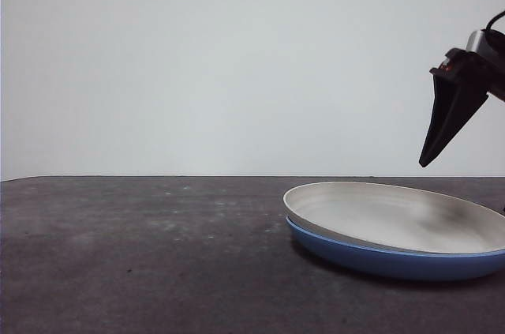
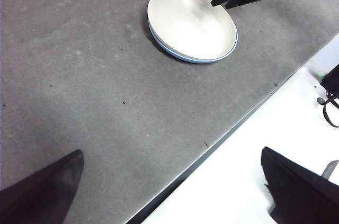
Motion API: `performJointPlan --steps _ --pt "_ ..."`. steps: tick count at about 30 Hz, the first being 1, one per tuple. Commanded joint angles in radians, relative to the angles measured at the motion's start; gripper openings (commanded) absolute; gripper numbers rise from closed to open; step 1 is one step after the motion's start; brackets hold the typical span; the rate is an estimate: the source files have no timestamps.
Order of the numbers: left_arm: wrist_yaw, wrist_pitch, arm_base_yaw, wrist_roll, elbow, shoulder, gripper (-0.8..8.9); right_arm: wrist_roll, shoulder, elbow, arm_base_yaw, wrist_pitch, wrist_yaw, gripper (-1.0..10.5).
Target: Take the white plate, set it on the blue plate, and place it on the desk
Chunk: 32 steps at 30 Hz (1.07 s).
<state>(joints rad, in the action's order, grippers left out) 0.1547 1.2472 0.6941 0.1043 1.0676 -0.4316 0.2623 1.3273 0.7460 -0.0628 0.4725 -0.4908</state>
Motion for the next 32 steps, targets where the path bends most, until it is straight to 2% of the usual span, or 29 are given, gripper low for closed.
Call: performJointPlan --steps 1,4,8,11,16,20,21,26,32 --pt "-0.005 -0.011 0.006 0.014 0.009 -0.002 5.63 -0.013 0.029 0.006 0.014 -0.026 0.004 6.3" --pt "-0.005 -0.012 0.006 0.014 0.009 -0.002 5.63 -0.014 0.063 0.006 0.029 -0.034 0.000 6.3" --pt "-0.005 -0.015 0.006 0.013 0.009 -0.002 5.63 -0.019 0.116 0.006 0.034 -0.053 -0.066 6.3" --pt "-0.005 -0.015 0.006 0.014 0.009 -0.002 5.63 -0.018 0.146 0.006 0.034 -0.066 -0.069 6.2" --pt "-0.005 -0.015 0.006 0.014 0.009 -0.002 5.63 -0.019 0.182 0.006 0.034 -0.067 -0.067 4.5" --pt "-0.005 -0.014 0.006 0.017 0.009 -0.002 5.63 -0.019 0.182 0.006 0.034 -0.072 -0.056 0.9" --pt "-0.005 -0.015 0.006 0.017 0.009 -0.002 5.63 -0.019 0.182 0.006 0.034 -0.071 -0.050 0.6" --pt "-0.005 -0.015 0.006 0.016 0.009 -0.002 5.63 -0.019 0.182 0.007 0.035 -0.069 0.008 0.1" --pt "-0.005 -0.015 0.006 0.014 0.010 -0.002 5.63 -0.016 0.175 0.076 0.029 -0.013 0.003 0.1"
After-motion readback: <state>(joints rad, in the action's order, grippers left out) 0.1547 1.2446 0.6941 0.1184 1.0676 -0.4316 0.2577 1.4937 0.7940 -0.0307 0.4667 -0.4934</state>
